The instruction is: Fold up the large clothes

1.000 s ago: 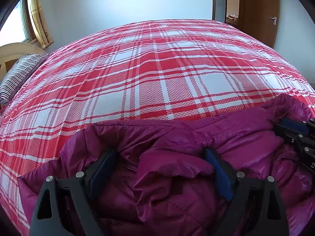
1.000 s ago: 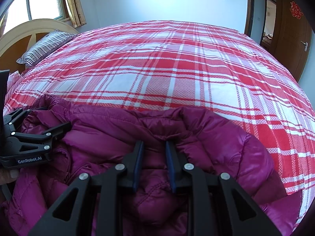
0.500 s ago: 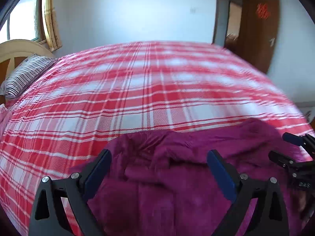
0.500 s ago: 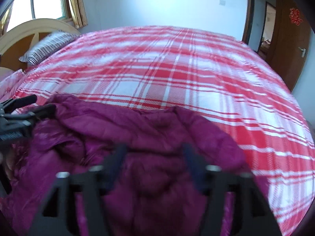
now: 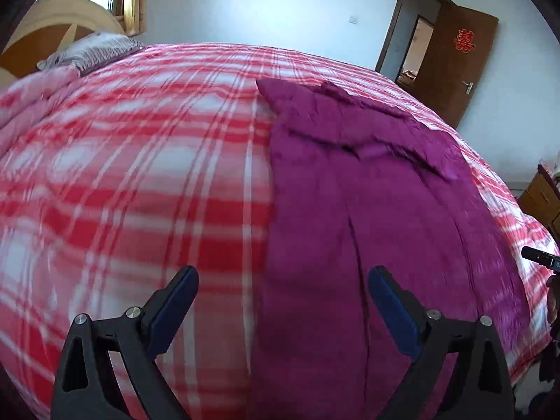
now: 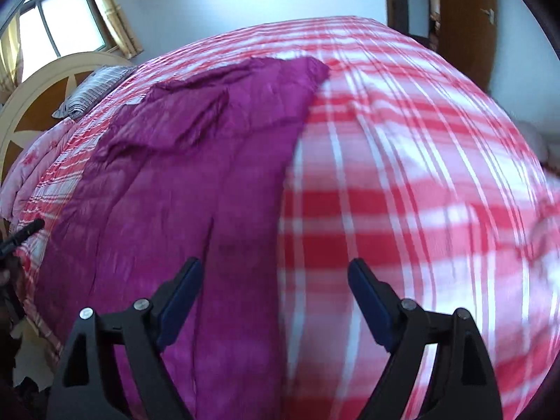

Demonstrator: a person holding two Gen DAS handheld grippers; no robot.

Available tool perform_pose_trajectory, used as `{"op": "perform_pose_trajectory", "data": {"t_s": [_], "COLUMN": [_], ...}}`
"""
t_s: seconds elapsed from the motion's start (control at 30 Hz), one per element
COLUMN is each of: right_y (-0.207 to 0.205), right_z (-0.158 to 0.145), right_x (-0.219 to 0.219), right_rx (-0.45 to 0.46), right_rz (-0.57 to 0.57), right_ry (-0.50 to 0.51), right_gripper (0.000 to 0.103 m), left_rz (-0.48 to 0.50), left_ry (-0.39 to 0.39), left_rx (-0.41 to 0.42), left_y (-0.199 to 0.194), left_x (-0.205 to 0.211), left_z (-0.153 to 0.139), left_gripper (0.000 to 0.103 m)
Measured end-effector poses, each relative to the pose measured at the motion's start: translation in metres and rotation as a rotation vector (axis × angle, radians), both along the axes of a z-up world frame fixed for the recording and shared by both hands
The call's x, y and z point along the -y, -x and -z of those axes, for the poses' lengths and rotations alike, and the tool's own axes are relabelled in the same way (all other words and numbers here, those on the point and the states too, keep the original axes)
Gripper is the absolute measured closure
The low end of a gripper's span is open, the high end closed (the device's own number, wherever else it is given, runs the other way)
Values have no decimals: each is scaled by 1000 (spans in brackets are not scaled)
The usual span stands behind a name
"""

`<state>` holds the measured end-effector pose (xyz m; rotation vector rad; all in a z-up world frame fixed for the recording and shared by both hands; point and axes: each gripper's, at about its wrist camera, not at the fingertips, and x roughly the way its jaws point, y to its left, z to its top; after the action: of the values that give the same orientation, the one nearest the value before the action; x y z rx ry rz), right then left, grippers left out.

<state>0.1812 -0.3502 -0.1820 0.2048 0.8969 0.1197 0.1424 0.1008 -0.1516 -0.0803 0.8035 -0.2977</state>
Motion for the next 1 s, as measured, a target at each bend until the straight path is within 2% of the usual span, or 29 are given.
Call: {"op": "perform_pose_trajectory", "data": {"t_s": [0.1, 0.2, 0.27, 0.33, 0.37, 0.4, 0.43, 0.47, 0.5, 0.53, 0.6, 0.63, 0.7, 0.87, 1.0], "right_y": [34, 52, 65, 76, 76, 76, 72, 69, 66, 69, 70, 72, 75, 107, 139], "right_z": [11, 28, 41, 43, 44, 45, 47, 48, 45, 46, 41, 39, 32, -2, -40], "right_x": [1, -6, -13, -19, -20, -20, -18, -17, -17, -18, -20, -20, -20, -9, -2], "right_rx": [-17, -60, -87, -54, -42, -43, -50, -54, -48, -46, -36, -27, -18, 60, 153], "right_rz": [18, 21, 15, 7, -1, 0, 7, 9, -6, -19, -31, -39, -48, -81, -94], "right_ry": [-44, -66, -108, -90, -101, -129, -151, -162, -180, -212, -239, -242, -262, -328, -342], "right_gripper": [17, 25, 27, 37, 50, 58, 61, 71, 85, 89, 92, 93, 94, 94, 94], "left_rz": [1, -9, -15, -15, -6, -5, -11, -15, -14, -14, 3, 32, 45, 147, 238], "left_ry": [-31, -59, -80, -134, -159, -167, -151, -125, -91, -69, -41, 25, 81, 191, 325], "left_rx": [-15, 27, 26, 3, 5, -10, -26, -40, -46, -47, -56, -74, -62, 40, 125], "left_y": [25, 46, 57, 60, 59, 56, 54, 57, 58, 58, 61, 63, 72, 106, 134], "left_x": [0, 3, 3, 9, 13, 14, 12, 7, 4, 0, -6, -11, -18, -27, -33], "left_z": [18, 27, 34, 41, 40, 40, 39, 39, 37, 36, 31, 28, 18, -34, -82], "left_gripper": [5, 5, 5, 5, 5, 5, 5, 5, 10, 21, 92, 98, 100, 101, 101]}}
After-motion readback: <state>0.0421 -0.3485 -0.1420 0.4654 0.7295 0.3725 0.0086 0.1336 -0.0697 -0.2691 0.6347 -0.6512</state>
